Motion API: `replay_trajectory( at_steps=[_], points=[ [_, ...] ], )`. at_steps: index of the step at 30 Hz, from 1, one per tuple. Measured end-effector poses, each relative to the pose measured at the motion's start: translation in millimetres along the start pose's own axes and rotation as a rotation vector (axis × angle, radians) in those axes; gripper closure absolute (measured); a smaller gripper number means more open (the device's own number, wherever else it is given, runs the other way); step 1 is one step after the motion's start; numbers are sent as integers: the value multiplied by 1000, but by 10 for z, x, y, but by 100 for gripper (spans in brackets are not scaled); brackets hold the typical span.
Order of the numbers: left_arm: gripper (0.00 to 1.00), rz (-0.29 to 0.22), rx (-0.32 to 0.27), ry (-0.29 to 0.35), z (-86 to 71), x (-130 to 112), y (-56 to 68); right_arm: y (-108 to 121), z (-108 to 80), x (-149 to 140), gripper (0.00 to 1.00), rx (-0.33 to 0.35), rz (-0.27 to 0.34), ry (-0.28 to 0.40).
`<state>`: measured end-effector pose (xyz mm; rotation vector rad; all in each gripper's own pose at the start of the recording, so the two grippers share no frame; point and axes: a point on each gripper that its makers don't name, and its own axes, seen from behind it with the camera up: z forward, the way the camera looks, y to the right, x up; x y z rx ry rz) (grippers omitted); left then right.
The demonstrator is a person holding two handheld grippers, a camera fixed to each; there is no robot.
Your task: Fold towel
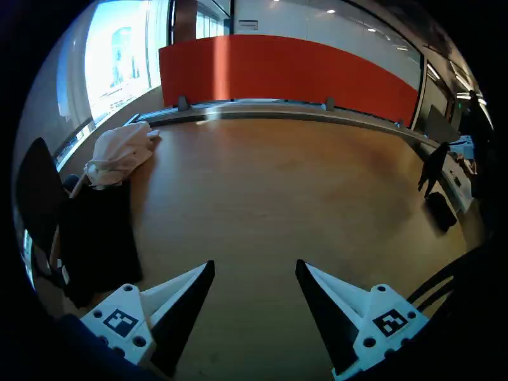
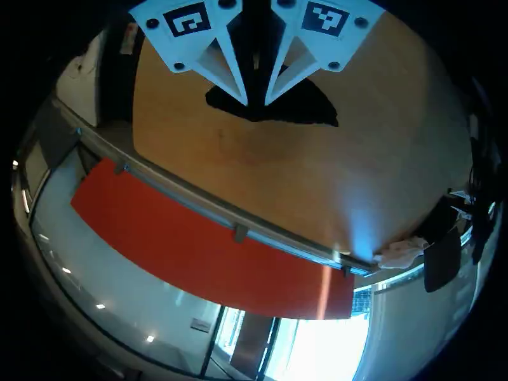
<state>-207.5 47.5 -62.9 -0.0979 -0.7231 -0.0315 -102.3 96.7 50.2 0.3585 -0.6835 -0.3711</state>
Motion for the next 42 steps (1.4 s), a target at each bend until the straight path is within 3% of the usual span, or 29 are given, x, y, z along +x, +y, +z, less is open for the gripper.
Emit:
replay_trajectory(
  at_steps=[9,24,33,42],
  points=[
    [6,7,-1,-1,5,16,49,351,-29,-158,95,-44,12,-36],
    [5,17,-4,2,-13,33,99,469,-97,-400,96,-67,35,-69],
    [6,28,-10,5,-17,52,123,588,-269,-662,96,-101,67,-99],
    [5,41,-18,6,-28,50,172,694,-507,-1135,96,-133,112,-160]
  ],
)
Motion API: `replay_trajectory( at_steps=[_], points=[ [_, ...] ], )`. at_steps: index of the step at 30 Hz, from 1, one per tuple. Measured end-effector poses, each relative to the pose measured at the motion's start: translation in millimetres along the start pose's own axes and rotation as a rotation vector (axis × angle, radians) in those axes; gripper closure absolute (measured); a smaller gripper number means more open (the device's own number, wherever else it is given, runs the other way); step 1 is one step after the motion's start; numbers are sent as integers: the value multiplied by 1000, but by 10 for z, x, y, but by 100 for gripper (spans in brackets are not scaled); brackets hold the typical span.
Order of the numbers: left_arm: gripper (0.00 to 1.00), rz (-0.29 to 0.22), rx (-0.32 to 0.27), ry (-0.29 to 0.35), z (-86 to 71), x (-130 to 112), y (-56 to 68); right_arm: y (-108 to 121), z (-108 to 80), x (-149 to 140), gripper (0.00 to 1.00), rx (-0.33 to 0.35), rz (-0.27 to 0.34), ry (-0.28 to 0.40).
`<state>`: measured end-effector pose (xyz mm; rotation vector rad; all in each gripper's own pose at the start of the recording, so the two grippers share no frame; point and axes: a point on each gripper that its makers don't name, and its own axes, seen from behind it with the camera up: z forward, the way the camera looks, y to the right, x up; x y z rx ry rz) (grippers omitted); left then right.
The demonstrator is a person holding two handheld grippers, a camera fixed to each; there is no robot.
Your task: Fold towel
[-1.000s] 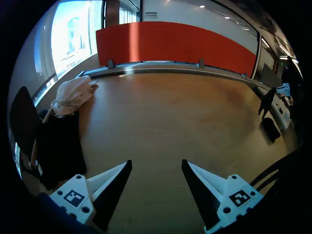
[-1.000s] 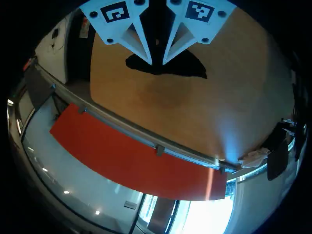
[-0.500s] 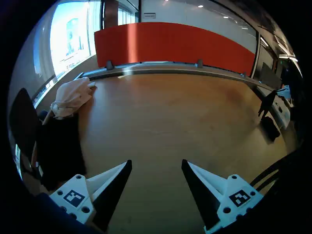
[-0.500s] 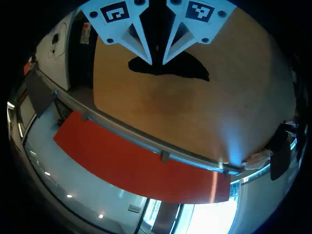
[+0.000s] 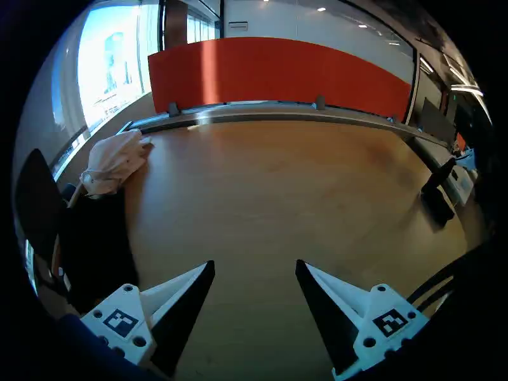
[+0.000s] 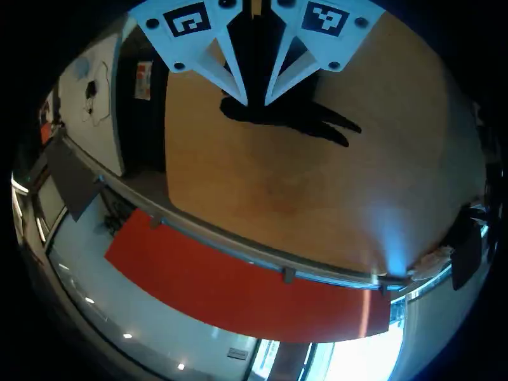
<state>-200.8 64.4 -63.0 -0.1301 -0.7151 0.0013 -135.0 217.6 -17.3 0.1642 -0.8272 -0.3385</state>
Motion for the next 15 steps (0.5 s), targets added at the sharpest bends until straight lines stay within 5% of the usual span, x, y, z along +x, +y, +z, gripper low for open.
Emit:
replay_trajectory(
  at_steps=[15],
  points=[
    [5,11,0,-4,-44,-24,34,149,-75,-799,96,-45,52,-126]
  ],
)
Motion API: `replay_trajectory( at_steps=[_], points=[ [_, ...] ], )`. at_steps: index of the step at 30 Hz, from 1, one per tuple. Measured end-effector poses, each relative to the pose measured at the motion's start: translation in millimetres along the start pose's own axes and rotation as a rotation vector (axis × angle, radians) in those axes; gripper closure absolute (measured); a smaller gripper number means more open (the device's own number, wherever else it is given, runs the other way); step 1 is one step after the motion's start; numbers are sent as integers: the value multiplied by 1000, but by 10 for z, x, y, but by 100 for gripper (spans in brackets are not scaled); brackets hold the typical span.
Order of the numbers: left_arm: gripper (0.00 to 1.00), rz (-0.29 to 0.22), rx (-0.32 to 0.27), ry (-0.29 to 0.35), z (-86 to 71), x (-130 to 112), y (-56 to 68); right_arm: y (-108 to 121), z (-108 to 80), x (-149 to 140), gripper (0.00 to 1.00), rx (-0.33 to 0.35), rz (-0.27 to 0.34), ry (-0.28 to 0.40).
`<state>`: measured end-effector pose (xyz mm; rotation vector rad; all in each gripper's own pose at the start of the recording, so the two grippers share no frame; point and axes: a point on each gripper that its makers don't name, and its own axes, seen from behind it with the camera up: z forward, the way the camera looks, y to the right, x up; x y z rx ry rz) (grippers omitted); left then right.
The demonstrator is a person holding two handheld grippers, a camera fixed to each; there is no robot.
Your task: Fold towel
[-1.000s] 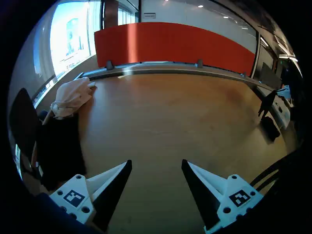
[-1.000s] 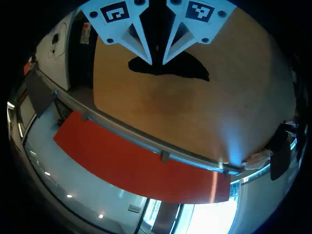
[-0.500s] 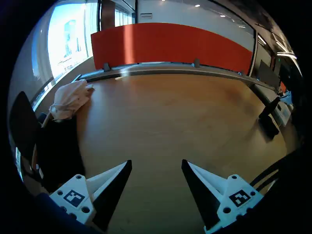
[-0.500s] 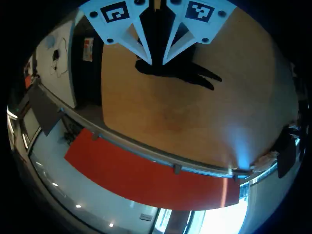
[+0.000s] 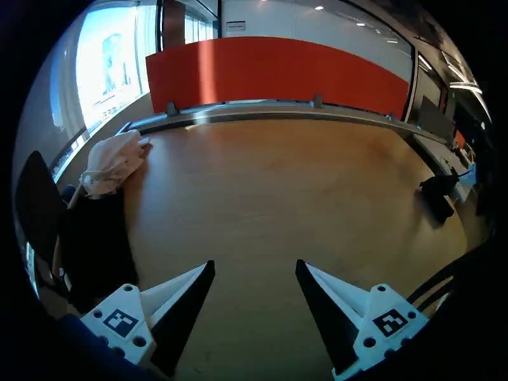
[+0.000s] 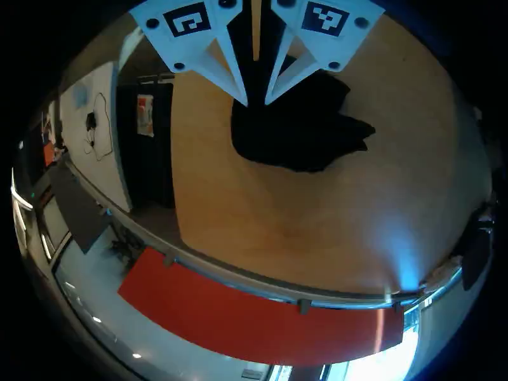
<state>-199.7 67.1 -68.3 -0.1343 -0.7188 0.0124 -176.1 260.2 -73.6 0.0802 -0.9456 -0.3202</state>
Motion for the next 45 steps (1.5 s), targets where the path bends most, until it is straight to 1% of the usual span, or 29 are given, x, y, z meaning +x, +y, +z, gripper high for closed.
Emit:
replay_trajectory(
  at_steps=[3,9,13,18,24,30,33,36,45],
  points=[
    [6,4,2,-1,-10,-5,-2,10,50,-130,96,-7,18,-24],
    [5,10,8,-3,-30,-23,-26,27,170,-380,96,-10,79,-64],
    [5,11,14,-5,-41,-36,-48,53,240,-546,96,-18,109,-98],
    [6,11,21,-9,-50,-58,-81,27,318,-740,96,-16,138,-142],
    [6,15,25,-13,-55,-64,-98,-14,417,-952,96,-22,158,-189],
    [6,19,28,-14,-52,-57,-101,-22,502,-1043,96,-38,177,-213],
    [6,20,29,-15,-52,-58,-96,4,530,-1049,96,-55,186,-216],
    [6,21,29,-14,-52,-57,-90,5,557,-1054,96,-59,197,-221],
    [5,19,31,-17,-49,-64,-104,20,586,-1070,96,-69,216,-220]
  ],
)
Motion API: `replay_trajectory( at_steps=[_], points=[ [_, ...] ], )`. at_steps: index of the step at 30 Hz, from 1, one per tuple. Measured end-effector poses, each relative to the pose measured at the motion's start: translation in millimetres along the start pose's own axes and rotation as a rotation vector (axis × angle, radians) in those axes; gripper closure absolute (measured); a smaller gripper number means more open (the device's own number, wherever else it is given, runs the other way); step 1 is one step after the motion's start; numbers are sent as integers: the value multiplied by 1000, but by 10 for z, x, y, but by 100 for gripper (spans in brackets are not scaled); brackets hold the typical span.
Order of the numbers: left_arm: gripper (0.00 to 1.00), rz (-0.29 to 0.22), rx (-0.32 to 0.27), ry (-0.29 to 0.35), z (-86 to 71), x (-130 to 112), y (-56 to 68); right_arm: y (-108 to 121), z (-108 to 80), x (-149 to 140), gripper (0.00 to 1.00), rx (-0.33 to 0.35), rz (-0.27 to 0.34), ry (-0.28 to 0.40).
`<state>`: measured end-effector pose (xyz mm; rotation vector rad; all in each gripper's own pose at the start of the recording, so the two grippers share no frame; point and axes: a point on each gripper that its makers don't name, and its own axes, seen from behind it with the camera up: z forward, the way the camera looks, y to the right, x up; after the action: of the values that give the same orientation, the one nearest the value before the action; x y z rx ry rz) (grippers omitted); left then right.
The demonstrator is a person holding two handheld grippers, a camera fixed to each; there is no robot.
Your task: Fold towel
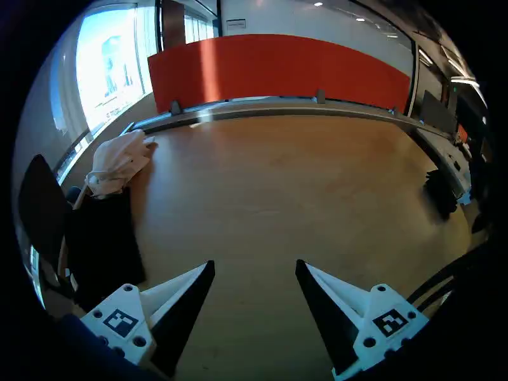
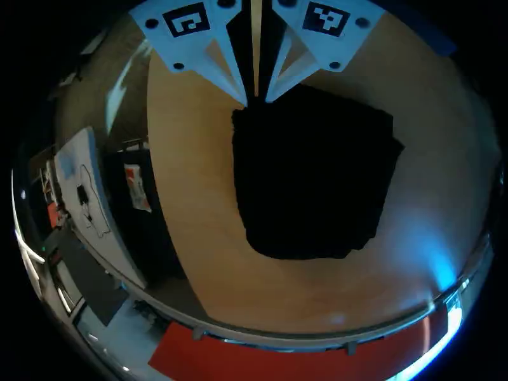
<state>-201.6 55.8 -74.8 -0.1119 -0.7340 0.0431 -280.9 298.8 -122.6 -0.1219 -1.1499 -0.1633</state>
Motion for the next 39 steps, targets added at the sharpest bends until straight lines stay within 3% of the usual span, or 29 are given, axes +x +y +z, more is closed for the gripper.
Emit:
replay_trajectory(
  at_steps=[10,16,24,34,36,39],
  points=[
    [5,5,3,3,-24,10,-15,20,15,-8,93,-15,18,1],
    [5,4,3,10,-40,28,-23,81,-46,3,70,-46,32,23],
    [5,-1,4,20,-56,63,-43,151,-167,31,59,-79,67,63],
    [6,-3,2,32,-70,98,-41,205,-296,13,57,-118,85,87],
    [6,-4,0,34,-74,103,-38,196,-310,11,52,-116,92,92],
    [5,-5,-1,36,-76,107,-37,153,-340,49,26,-102,104,111]
  ],
)
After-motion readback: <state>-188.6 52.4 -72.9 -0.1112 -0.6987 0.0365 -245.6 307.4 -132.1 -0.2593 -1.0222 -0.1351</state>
